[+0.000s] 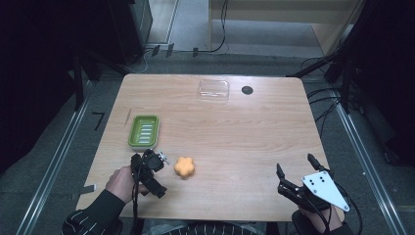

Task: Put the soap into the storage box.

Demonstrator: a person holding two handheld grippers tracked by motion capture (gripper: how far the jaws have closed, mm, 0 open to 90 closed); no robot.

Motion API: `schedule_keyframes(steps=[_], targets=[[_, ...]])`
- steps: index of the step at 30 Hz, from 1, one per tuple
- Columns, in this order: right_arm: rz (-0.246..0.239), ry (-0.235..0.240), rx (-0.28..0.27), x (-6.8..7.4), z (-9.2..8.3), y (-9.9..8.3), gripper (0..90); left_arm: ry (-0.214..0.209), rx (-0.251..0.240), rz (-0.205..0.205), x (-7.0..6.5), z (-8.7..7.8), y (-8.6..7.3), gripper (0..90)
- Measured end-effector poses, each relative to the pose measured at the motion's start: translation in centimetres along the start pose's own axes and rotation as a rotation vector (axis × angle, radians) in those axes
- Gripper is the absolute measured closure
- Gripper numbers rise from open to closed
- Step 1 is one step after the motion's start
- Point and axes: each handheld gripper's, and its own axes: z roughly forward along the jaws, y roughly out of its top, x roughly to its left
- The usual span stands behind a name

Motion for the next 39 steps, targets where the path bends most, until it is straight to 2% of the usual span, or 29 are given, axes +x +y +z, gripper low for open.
schedule_keyframes(steps=[7,17,39], targets=[[-0.001,0.000,0.000,0.0,0.0,0.0,13.3,-0.001,-0.015,0.015,-0.1,0.2,1.4,0.0],[0.000,-0.002,-0.001,0.0,0.0,0.0,13.3,-0.002,-0.006,0.034,-0.1,0.4,3.2,0.0],[0.003,-0.002,-0.004,-0.1,0.0,0.0,13.3,-0.022,-0.012,0.138,-1.0,1.6,6.7,0.0]])
